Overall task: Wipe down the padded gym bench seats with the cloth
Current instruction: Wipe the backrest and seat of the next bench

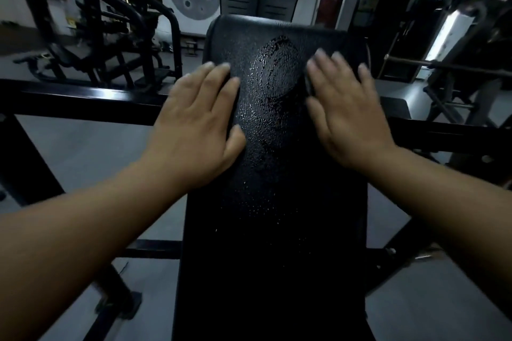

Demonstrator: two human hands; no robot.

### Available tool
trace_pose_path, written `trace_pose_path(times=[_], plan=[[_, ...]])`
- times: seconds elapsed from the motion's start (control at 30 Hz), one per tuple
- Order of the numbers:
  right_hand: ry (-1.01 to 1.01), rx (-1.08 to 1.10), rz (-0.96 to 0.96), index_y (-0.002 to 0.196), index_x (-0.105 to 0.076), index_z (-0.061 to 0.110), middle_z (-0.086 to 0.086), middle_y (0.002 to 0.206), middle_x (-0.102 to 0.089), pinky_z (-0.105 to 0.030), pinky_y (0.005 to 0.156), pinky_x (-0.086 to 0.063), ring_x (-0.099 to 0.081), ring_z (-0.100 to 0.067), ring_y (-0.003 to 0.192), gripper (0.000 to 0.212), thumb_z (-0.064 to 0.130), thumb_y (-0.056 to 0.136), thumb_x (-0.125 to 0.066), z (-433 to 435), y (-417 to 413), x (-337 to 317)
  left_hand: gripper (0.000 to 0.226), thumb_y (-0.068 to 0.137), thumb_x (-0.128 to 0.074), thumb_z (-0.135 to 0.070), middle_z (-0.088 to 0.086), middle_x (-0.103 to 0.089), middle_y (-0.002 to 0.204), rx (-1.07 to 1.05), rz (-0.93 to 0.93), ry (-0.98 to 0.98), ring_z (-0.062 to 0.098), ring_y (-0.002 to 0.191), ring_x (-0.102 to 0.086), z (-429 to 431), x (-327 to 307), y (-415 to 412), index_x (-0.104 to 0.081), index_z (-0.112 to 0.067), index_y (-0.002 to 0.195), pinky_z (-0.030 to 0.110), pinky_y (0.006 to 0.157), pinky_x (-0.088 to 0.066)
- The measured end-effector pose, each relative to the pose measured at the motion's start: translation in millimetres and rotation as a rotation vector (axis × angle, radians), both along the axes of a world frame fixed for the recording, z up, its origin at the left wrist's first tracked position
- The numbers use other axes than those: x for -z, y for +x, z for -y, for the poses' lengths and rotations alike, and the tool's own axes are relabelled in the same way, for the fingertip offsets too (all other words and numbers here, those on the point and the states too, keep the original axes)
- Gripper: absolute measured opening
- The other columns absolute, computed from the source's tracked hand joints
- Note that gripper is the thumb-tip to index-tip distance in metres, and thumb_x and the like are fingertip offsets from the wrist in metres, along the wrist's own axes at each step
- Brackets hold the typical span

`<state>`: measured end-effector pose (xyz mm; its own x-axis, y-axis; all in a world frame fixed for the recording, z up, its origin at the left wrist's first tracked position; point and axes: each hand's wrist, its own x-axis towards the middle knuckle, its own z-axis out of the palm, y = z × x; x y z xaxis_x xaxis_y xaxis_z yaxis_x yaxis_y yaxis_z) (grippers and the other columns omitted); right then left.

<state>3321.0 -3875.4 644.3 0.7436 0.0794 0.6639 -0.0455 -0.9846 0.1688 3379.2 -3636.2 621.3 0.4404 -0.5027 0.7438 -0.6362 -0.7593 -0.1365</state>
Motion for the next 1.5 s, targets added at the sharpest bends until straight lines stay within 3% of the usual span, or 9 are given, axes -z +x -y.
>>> trace_pose_path(times=[0.1,0.27,0.43,0.63,0.77,0.93,1.13,1.37,1.5], plan=[[0.102,0.097,0.086,0.157,-0.027,0.013,-0.006,0.166,-0.017,-0.052,0.123,-0.007,-0.009,-0.024,0.154,0.065,0.045,0.100,-0.022,-41.3,17.0,-6.0,0.074,0.090,-0.030,-0.043,0.020,-0.027,0.160,0.009,-0.048,-0.002,0.034,0.149,-0.022,19.6,-19.7,12.6,-0.034,0.000,0.150,0.045,0.123,-0.016],[-0.179,-0.138,-0.039,0.152,-0.040,0.012,-0.006,0.162,-0.030,-0.052,0.120,-0.020,-0.027,-0.023,0.150,0.059,0.038,0.100,-0.033,-2.4,-21.9,26.3,0.069,0.092,-0.032,-0.036,0.025,-0.029,0.158,0.023,-0.003,-0.014,0.037,0.148,-0.026,30.7,-8.1,20.0,-0.037,0.004,0.148,0.050,0.121,-0.022],[0.130,0.086,0.072,0.157,-0.026,0.012,-0.009,0.167,-0.009,-0.046,0.123,-0.001,-0.005,-0.024,0.154,0.065,0.044,0.100,-0.026,-39.6,35.2,-29.6,0.069,0.091,-0.033,-0.036,0.026,-0.032,0.156,0.027,0.021,-0.030,0.038,0.146,-0.029,34.1,-8.5,22.3,-0.039,0.005,0.147,0.051,0.120,-0.025],[-0.096,-0.182,-0.049,0.149,-0.044,0.006,-0.012,0.159,-0.036,-0.048,0.121,-0.022,-0.030,-0.027,0.149,0.059,0.034,0.098,-0.036,-6.4,-6.8,7.9,0.069,0.091,-0.035,-0.042,0.019,-0.036,0.156,0.070,-0.003,-0.008,0.033,0.145,-0.032,22.2,-18.2,22.6,-0.042,-0.002,0.147,0.044,0.120,-0.025],[0.242,0.087,0.082,0.156,-0.028,0.008,-0.011,0.165,-0.020,-0.041,0.125,-0.007,-0.013,-0.025,0.153,0.062,0.034,0.100,-0.027,-39.8,38.6,-36.8,0.065,0.095,-0.032,-0.041,0.015,-0.037,0.156,0.111,-0.032,0.028,0.031,0.144,-0.034,10.0,-29.1,26.2,-0.041,-0.004,0.148,0.045,0.119,-0.029],[-0.086,-0.215,-0.073,0.150,-0.040,0.006,-0.014,0.160,-0.033,-0.045,0.123,-0.018,-0.028,-0.028,0.149,0.061,0.034,0.096,-0.034,-35.5,-0.3,9.6,0.065,0.097,-0.032,-0.040,0.017,-0.034,0.157,0.093,0.015,0.055,0.032,0.144,-0.033,0.8,-26.6,27.7,-0.038,-0.001,0.149,0.045,0.120,-0.027],[0.230,0.153,0.098,0.157,-0.023,0.008,-0.012,0.167,-0.013,-0.039,0.124,-0.006,-0.009,-0.026,0.154,0.060,0.033,0.104,-0.029,-24.8,47.4,-50.5,0.070,0.100,-0.025,-0.044,0.021,-0.025,0.160,0.045,0.024,0.044,0.033,0.149,-0.023,-1.7,-17.0,36.4,-0.031,0.003,0.151,0.047,0.121,-0.026],[-0.095,-0.119,-0.048,0.154,-0.031,0.005,-0.015,0.163,-0.023,-0.042,0.123,-0.010,-0.019,-0.030,0.152,0.064,0.037,0.100,-0.027,-11.0,-0.7,-4.1,0.071,0.099,-0.022,-0.045,0.021,-0.021,0.162,0.066,-0.012,0.043,0.033,0.151,-0.018,-0.9,-12.2,35.1,-0.026,0.002,0.153,0.040,0.124,-0.014],[0.258,0.199,0.105,0.159,-0.016,0.008,-0.013,0.168,-0.001,-0.041,0.124,0.000,0.001,-0.026,0.155,0.062,0.036,0.104,-0.025,-20.1,38.1,-37.1,0.071,0.099,-0.021,-0.045,0.019,-0.020,0.162,0.073,-0.030,0.025,0.031,0.151,-0.017,-1.7,-9.2,34.6,-0.026,0.000,0.153,0.041,0.124,-0.016]])
